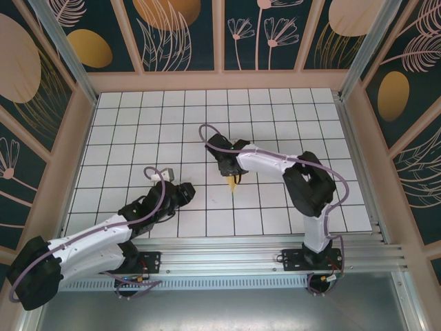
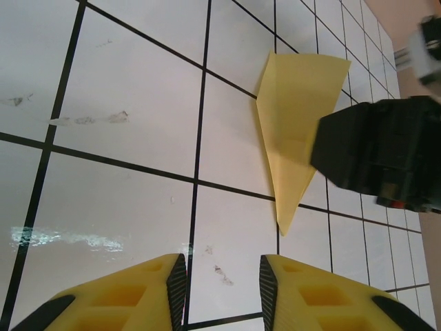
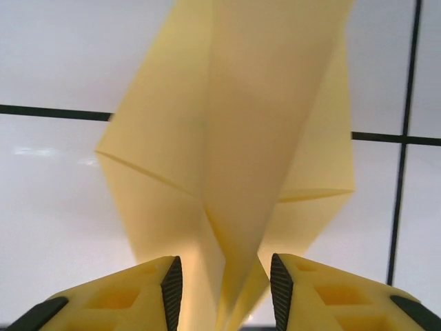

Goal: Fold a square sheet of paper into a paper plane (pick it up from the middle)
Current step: Move a paper plane to the center of the table, then reset both arms

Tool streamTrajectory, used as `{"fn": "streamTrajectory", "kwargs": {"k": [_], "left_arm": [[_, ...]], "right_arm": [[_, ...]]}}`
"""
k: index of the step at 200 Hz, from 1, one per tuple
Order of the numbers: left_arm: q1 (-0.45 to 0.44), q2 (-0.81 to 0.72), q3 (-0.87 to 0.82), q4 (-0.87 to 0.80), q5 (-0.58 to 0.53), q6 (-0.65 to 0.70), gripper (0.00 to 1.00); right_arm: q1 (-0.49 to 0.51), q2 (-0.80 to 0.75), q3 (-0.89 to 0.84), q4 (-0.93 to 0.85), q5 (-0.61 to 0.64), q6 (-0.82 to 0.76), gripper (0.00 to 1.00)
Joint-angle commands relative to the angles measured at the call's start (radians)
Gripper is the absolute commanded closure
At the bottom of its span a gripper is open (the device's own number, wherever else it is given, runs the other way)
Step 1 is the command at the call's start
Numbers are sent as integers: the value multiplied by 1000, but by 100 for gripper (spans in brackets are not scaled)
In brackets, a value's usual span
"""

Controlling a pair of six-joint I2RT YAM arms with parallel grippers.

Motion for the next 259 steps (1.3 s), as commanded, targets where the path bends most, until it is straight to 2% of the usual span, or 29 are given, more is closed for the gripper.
{"fn": "streamTrajectory", "kwargs": {"k": [1, 19, 43, 72, 84, 95, 121, 134, 148, 161, 178, 193, 224, 231, 237, 245, 259], "left_arm": [[-5, -20, 42, -64, -54, 47, 64], [-5, -23, 68, -99, -99, 85, 61], [-4, -31, 96, -143, -211, 159, 56], [10, -49, 98, -146, -432, 316, 41], [36, -58, 95, -146, -552, 361, 33], [87, -71, 86, -112, -584, 429, 28], [192, -99, 66, -34, -695, 561, 12], [259, -98, 20, 76, -670, 657, 8], [330, -87, 3, 116, -633, 683, 5], [389, -67, -14, 163, -613, 701, 3], [440, -25, -47, 304, -580, 798, 2], [463, 28, -65, 455, -564, 907, 1], [558, 200, -106, 672, -452, 950, 2], [562, 244, -130, 773, -432, 980, 2], [571, 292, -152, 874, -414, 1008, 1], [581, 317, -130, 860, -387, 1015, 2], [591, 365, -169, 1071, -346, 1061, 1]], "right_arm": [[8, -166, -17, -36, 16, -15, 56], [10, -283, -44, -27, 82, -29, 53], [-15, -455, -152, 22, 269, -34, 47], [-146, -692, -426, 228, 411, -51, 37], [-238, -792, -556, 342, 411, -82, 31], [-336, -868, -679, 459, 400, -118, 27], [-557, -927, -897, 714, 218, -268, 22], [-667, -875, -958, 802, 105, -277, 22], [-743, -811, -972, 867, -2, -302, 21], [-752, -758, -1000, 980, 25, -357, 21], [-758, -698, -1068, 1198, 18, -428, 21], [-769, -639, -1087, 1309, 4, -454, 21], [-814, -521, -1066, 1528, -161, -512, 21], [-826, -496, -1059, 1567, -199, -518, 21], [-829, -479, -1052, 1584, -230, -530, 21], [-829, -458, -1036, 1591, -264, -549, 22], [-828, -431, -1006, 1568, -335, -576, 23]]}}
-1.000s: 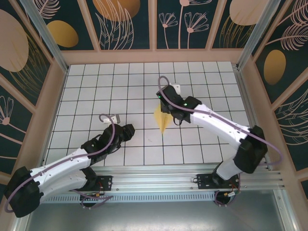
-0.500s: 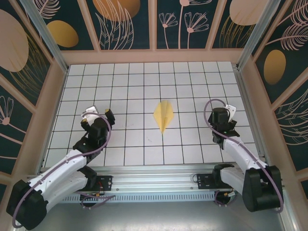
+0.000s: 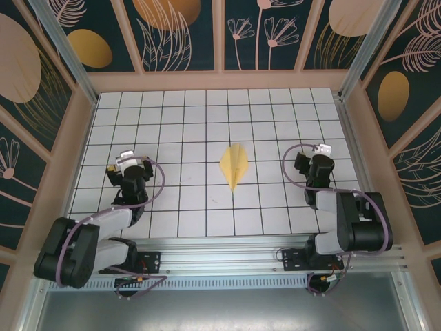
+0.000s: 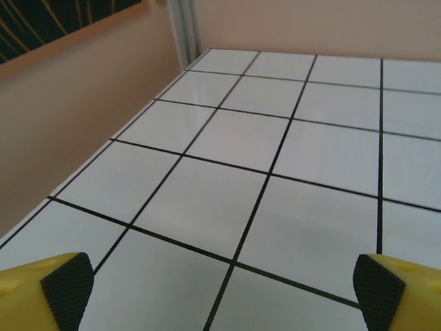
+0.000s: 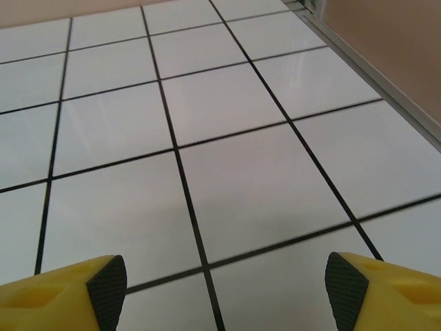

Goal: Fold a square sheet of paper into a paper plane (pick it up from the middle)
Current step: Reset both arms

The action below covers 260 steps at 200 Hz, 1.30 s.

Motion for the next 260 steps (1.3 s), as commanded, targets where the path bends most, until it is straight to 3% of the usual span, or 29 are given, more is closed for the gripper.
{"fn": "streamTrajectory", "kwargs": {"k": [1, 15, 36, 46, 57, 81, 85, 88, 92, 137, 155, 188, 212, 235, 260], "left_arm": [[21, 58, -44, 402, 98, 116, 1], [42, 117, -59, 531, 154, 147, 2], [64, 198, -21, 563, 217, 185, 1], [75, 250, -28, 649, 182, 179, 2], [114, 226, -38, 608, 250, 135, 2], [185, 336, -100, 850, 319, 80, 2], [187, 325, -90, 810, 317, 72, 1], [188, 305, -77, 746, 314, 61, 1], [191, 286, -51, 671, 307, 51, 1], [206, 305, -27, 655, 301, 32, 1], [211, 302, -15, 624, 474, 91, 1], [212, 304, -29, 656, 301, 32, 1], [212, 302, -33, 660, 310, 35, 1], [212, 300, -38, 665, 481, 94, 1], [212, 302, -31, 656, 370, 50, 2]], "right_arm": [[-6, 43, 54, 136, -183, -77, 24], [-6, 55, 56, 152, -218, -76, 25], [-58, 94, -59, 400, -238, -11, 23], [-55, 129, -113, 540, -224, -12, 23], [-24, 113, -101, 487, -192, -35, 23], [-34, 117, -94, 480, -160, -12, 23], [-32, 117, -96, 484, -160, -12, 23], [-31, 118, -95, 483, -160, -12, 6], [-31, 116, -95, 481, -160, -12, 2], [-31, 116, -98, 486, -144, -11, 1], [-30, 116, -98, 486, -146, -10, 1], [-31, 117, -96, 484, -148, -10, 1], [-32, 116, -96, 485, -148, -10, 1], [-31, 117, -96, 485, -148, -10, 1], [-31, 116, -96, 485, -147, -10, 1]]}}
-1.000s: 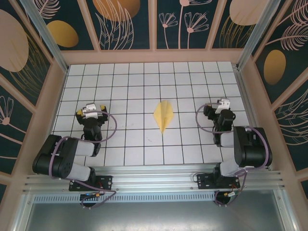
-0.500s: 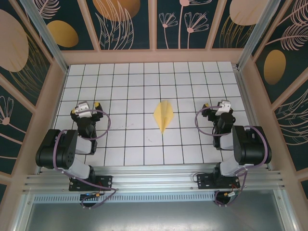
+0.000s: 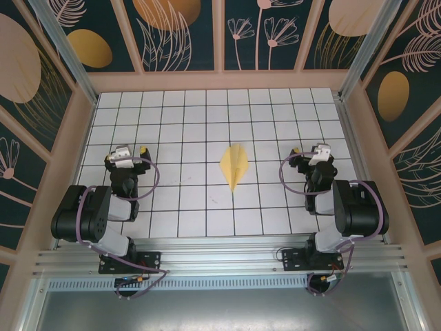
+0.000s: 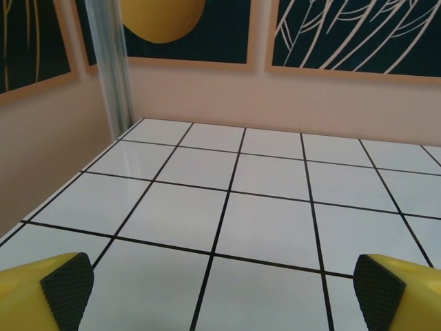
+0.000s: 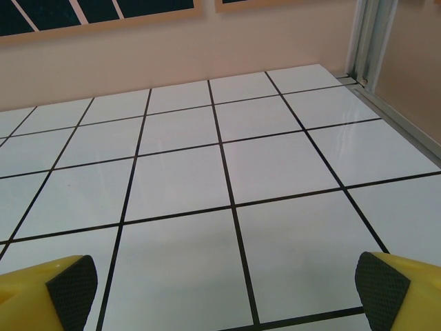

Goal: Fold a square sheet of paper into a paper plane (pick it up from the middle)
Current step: Reset both arms

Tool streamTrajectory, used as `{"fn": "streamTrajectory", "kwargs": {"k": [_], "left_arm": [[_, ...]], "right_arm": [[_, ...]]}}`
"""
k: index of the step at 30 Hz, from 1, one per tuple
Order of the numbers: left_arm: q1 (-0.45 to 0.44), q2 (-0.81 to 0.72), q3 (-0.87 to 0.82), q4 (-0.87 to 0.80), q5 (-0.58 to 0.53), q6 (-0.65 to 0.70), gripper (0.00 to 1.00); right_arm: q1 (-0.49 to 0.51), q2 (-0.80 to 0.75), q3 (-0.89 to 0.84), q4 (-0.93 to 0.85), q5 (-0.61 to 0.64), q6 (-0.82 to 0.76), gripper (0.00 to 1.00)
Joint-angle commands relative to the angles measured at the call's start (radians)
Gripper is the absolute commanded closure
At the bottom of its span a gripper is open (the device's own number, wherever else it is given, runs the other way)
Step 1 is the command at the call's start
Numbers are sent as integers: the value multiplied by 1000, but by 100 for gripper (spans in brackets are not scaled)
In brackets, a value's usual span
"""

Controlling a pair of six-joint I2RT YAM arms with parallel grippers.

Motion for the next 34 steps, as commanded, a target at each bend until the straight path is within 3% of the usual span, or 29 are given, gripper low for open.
{"fn": "streamTrajectory", "kwargs": {"k": [1, 2, 34], "left_arm": [[7, -1, 1, 39, -49, -20, 2], [7, 0, 5, 36, -99, -39, 2], [7, -1, 2, 38, -89, -29, 2]], "right_arm": [[0, 1, 2, 56, 5, 12, 1], [0, 2, 2, 56, 6, 12, 1], [-1, 2, 1, 56, 5, 12, 1]]}}
